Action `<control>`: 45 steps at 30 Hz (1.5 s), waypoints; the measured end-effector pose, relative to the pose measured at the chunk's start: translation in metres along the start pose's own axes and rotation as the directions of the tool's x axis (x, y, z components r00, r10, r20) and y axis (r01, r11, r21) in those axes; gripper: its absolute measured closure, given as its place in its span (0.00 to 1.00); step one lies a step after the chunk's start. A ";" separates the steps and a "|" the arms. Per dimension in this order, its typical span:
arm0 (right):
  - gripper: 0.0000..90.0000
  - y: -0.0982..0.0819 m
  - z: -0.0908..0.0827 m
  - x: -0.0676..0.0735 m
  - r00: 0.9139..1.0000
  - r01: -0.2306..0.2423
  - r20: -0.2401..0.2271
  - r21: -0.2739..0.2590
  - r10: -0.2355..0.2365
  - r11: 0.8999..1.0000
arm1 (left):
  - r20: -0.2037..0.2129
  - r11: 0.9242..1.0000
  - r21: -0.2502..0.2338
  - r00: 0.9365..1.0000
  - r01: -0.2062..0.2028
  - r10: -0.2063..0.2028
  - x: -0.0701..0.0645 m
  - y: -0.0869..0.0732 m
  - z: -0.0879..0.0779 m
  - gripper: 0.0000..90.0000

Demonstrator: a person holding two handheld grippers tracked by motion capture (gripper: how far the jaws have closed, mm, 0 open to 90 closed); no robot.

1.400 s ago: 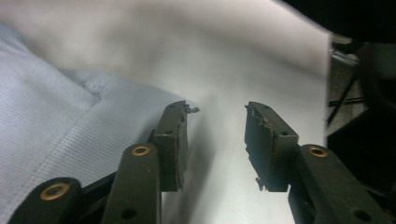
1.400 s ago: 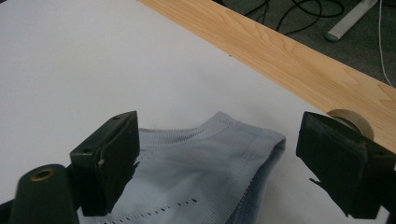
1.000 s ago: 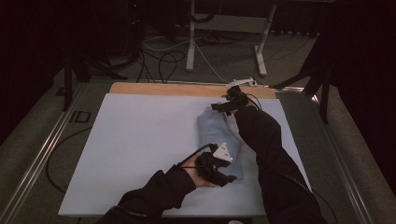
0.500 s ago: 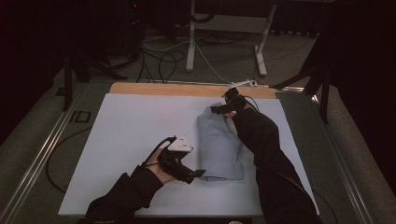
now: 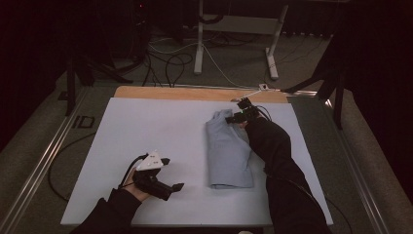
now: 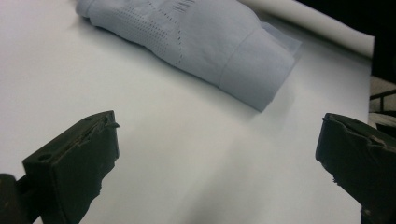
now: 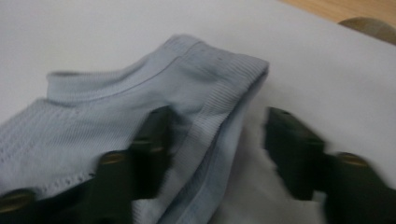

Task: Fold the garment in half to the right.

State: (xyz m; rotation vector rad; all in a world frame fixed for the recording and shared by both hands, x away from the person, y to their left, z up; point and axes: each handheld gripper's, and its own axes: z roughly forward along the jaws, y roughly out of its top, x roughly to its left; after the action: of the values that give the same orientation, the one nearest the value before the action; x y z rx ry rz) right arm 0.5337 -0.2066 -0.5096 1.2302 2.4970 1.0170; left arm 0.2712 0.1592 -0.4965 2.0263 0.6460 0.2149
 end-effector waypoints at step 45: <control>0.22 0.012 -0.036 0.039 0.993 0.113 -0.036 -0.051 -0.115 0.992 | -0.116 0.997 -0.078 0.993 0.023 -0.032 0.030 -0.036 -0.044 0.00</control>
State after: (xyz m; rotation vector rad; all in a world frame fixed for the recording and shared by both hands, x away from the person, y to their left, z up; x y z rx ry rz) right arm 0.5002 -0.1901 -0.4695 1.0512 2.5228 1.0757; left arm 0.2664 0.2228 -0.5070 1.9407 0.7278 0.3391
